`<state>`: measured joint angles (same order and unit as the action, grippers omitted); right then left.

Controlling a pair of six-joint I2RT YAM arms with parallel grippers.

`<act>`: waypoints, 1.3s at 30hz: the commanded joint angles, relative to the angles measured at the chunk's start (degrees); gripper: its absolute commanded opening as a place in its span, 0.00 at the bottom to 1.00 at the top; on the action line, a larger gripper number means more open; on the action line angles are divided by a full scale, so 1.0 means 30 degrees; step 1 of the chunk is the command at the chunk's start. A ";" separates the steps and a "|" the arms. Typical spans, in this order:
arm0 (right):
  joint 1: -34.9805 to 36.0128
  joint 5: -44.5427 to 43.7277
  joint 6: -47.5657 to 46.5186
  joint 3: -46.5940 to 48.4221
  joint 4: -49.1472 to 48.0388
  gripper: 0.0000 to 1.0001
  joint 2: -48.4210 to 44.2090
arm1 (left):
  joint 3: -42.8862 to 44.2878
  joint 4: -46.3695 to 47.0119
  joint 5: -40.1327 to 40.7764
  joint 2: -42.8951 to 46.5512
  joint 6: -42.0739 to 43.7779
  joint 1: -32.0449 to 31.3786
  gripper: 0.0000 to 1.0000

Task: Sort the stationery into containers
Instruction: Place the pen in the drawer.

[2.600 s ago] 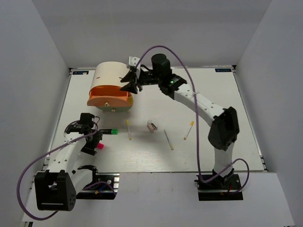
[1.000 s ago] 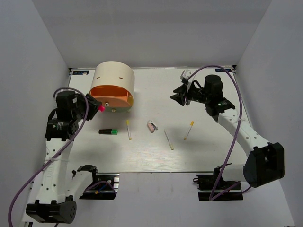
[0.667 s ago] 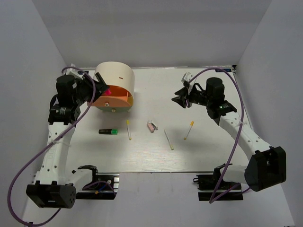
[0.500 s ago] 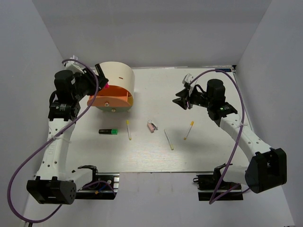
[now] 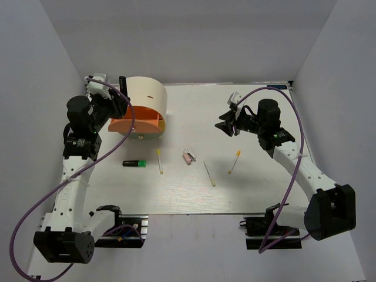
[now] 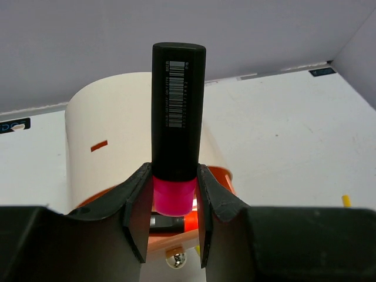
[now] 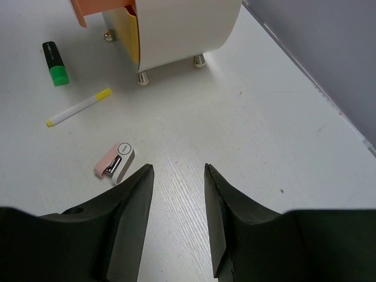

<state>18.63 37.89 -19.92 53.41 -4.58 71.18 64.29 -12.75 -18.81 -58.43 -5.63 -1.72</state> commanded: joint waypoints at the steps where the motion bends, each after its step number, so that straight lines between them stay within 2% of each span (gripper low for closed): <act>1: -0.0176 0.0436 0.0107 -0.0283 -0.1051 0.46 -0.0435 | -0.0686 0.0648 0.0000 0.0142 0.1378 -0.0043 0.04; 6: -0.0176 0.0379 0.0196 -0.0254 -0.1052 0.47 -0.0463 | -0.1273 0.1058 0.0000 -0.0237 0.0997 -0.0043 0.07; 18: -0.0292 0.0379 0.0196 -0.0488 -0.1111 0.50 -0.0493 | -0.2708 0.1614 -0.0352 -0.0590 0.0616 -0.0043 0.23; 22: -0.0264 0.0408 0.0254 -0.0517 -0.1228 0.50 -0.0493 | -0.2710 0.1614 -0.0352 -0.0764 0.0616 -0.0043 0.31; 27: -0.0322 0.0437 0.0283 -0.0576 -0.1199 0.51 -0.0464 | -0.2886 0.1614 -0.0352 -0.0766 0.0616 -0.0043 0.47; 33: -0.0323 0.0437 0.0283 -0.0606 -0.1286 0.51 -0.0552 | -0.3062 0.1614 -0.0352 -0.0766 0.0616 -0.0043 0.56; 39: -0.0352 0.0466 0.0313 -0.0722 -0.1257 0.51 -0.0581 | -0.3237 0.1614 -0.0528 -0.0766 0.0616 -0.0043 0.57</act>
<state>18.00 38.13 -19.51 51.44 -6.17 71.02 54.68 -8.67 -19.14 -61.10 -3.92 -1.72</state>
